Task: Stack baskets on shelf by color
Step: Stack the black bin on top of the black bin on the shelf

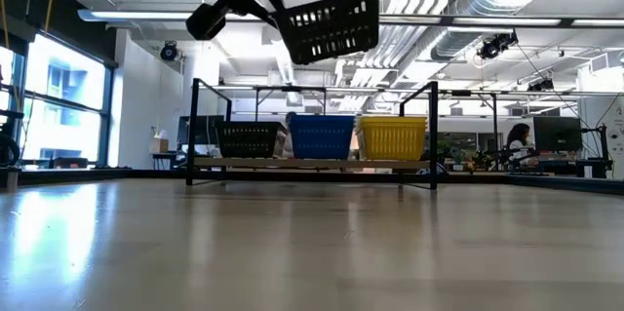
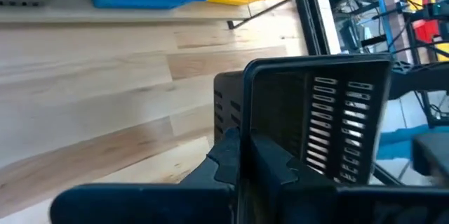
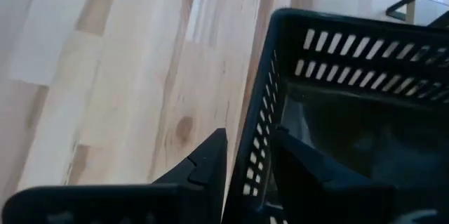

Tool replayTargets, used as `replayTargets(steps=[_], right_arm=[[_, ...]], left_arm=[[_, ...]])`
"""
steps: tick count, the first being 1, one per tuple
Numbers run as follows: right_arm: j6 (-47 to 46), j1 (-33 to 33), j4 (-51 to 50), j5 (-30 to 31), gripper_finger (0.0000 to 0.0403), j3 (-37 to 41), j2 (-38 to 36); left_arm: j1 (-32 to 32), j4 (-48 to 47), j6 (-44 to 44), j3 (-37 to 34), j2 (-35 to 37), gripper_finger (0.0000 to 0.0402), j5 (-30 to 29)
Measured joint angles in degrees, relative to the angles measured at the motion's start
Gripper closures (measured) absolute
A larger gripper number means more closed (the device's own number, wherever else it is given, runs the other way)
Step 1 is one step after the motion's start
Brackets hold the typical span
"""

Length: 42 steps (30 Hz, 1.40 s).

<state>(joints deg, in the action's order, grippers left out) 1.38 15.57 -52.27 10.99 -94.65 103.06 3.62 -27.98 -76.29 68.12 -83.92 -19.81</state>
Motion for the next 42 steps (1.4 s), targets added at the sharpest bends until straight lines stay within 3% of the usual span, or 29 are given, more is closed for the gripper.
replayTargets(steps=[6,12,23,31,42], right_arm=[[-2.9,-0.5,-3.0,2.6,0.0311,0.0,1.6],[-4.0,-0.5,-2.9,3.6,0.0392,0.0,1.9],[-7.6,-0.5,-1.4,4.1,0.0402,-0.1,2.0],[-14.1,-0.5,-1.4,2.7,0.0403,-0.1,2.0],[-18.0,-1.9,2.6,2.3,0.0403,-0.1,2.0]], left_arm=[[0.0,1.2,1.5,0.0,0.6,0.0397,1.2],[0.1,-0.1,3.6,0.0,0.8,0.0387,1.2],[0.6,-2.7,12.1,0.0,0.8,0.0323,2.3],[5.5,-3.1,21.5,0.0,1.9,0.0281,9.8],[10.5,-5.9,35.3,0.0,9.7,0.027,13.2]])
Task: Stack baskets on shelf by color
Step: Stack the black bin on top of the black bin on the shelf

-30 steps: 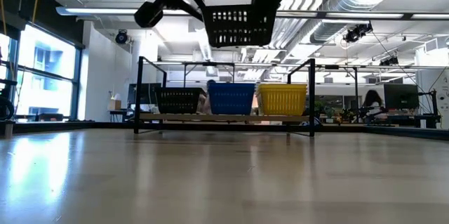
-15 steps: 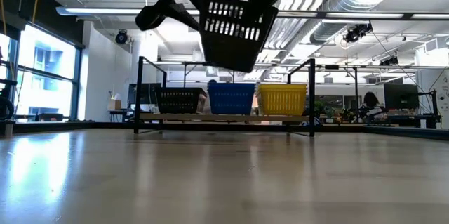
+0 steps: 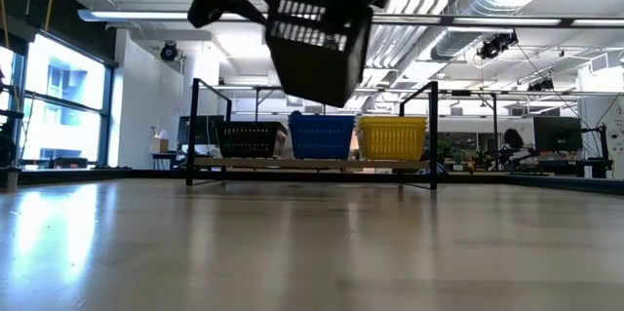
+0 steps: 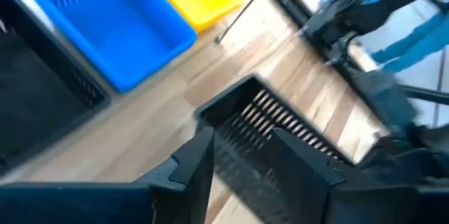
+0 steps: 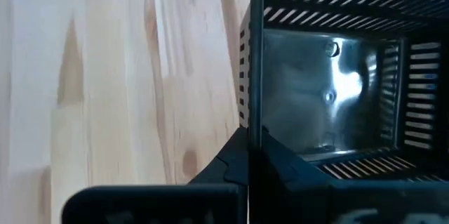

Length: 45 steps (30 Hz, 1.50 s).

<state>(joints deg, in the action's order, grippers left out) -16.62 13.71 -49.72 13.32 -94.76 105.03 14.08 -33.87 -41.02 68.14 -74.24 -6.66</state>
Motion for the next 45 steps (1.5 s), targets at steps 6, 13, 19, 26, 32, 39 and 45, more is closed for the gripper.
replayTargets(steps=[6,13,19,26,32,39,45], right_arm=[[2.2,-3.3,8.1,-0.5,0.0403,0.0,0.0],[9.1,-8.2,18.7,-0.9,0.0403,0.0,0.0],[18.7,-12.2,27.3,-0.9,0.0403,0.0,0.0],[29.5,-17.5,31.4,-3.3,0.0403,0.0,0.0],[30.4,-22.3,33.6,-6.9,0.0403,-0.1,2.3],[30.6,-24.6,34.4,-10.9,0.0403,-0.1,6.7],[33.2,-24.6,34.0,-10.8,0.0403,-0.1,9.1]], left_arm=[[0.6,0.0,4.8,0.0,6.1,0.027,-0.1],[0.4,-3.5,7.2,0.0,12.3,0.027,-0.2],[0.4,-7.1,7.2,0.0,15.3,0.0271,-2.5],[0.4,-10.2,7.2,0.0,15.9,0.0271,-4.9],[0.4,-11.9,7.2,0.0,15.9,0.0271,-7.8],[1.2,-12.2,8.3,0.0,15.9,0.0271,-13.4],[2.6,-13.2,8.7,0.0,15.8,0.0271,-13.5]])
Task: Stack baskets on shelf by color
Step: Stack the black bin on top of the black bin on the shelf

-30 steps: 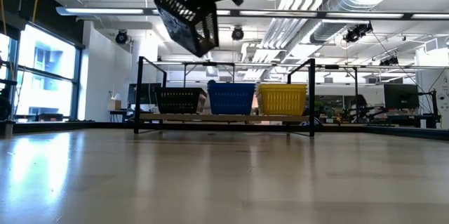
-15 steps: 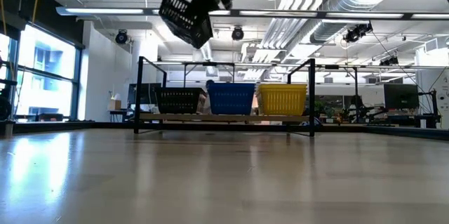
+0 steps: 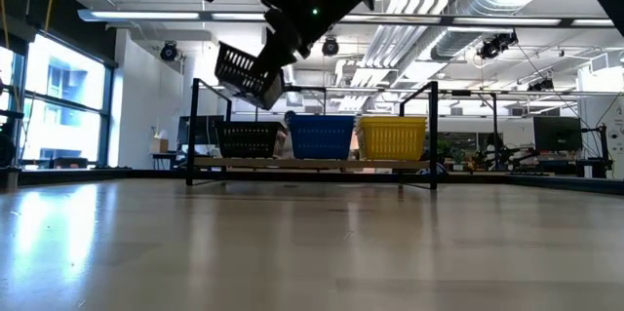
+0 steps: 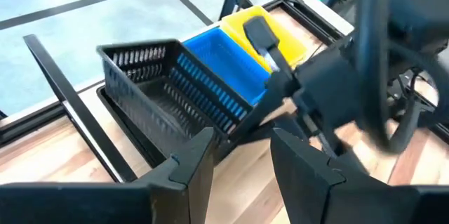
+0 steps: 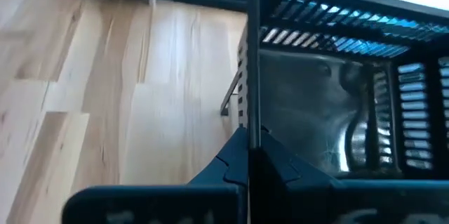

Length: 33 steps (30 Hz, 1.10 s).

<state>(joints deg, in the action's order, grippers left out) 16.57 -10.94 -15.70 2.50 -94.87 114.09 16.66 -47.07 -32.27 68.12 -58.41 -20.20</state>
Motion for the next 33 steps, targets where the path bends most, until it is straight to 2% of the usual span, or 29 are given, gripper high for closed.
replayTargets(steps=[12,33], right_arm=[[3.0,-0.5,0.1,4.5,0.0403,0.0,3.4],[5.4,-2.7,-1.6,3.0,0.0403,0.0,3.4]], left_arm=[[0.3,-0.3,-0.3,0.0,0.0,0.0271,0.0],[0.3,-0.3,-2.1,0.0,0.0,0.0271,0.1]])
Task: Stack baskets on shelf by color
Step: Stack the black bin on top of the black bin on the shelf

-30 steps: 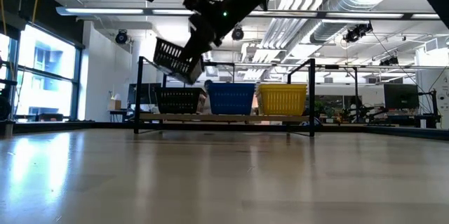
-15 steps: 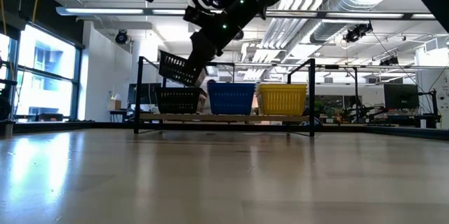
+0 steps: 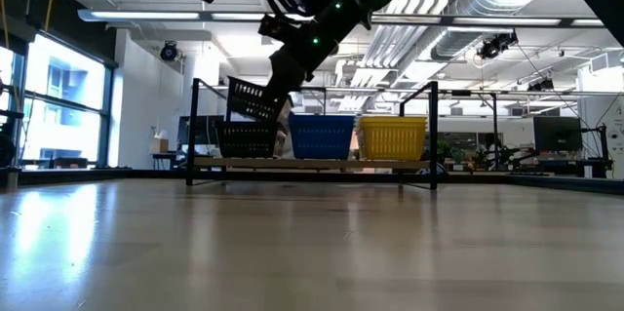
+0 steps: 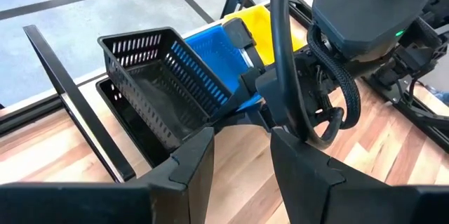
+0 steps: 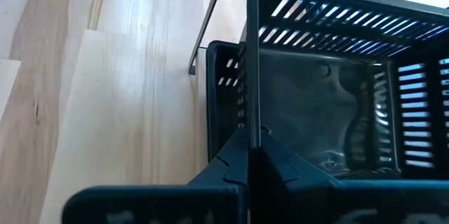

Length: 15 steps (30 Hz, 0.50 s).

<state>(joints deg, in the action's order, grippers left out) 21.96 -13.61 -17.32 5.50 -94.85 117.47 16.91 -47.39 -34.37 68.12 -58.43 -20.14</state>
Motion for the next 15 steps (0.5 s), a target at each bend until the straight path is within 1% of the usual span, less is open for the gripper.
replayTargets(steps=[7,10,15], right_arm=[[-0.9,0.0,0.0,0.0,0.0398,0.0,0.0],[-2.0,0.0,0.0,0.0,0.0381,0.0,0.0],[-3.5,0.0,0.8,0.1,0.0338,0.1,0.0]], left_arm=[[0.0,0.0,-0.2,0.0,0.0,0.0271,0.0],[0.0,0.0,-0.7,0.0,0.0,0.0271,0.0],[0.0,0.0,-1.0,0.0,0.0,0.0271,0.0]])
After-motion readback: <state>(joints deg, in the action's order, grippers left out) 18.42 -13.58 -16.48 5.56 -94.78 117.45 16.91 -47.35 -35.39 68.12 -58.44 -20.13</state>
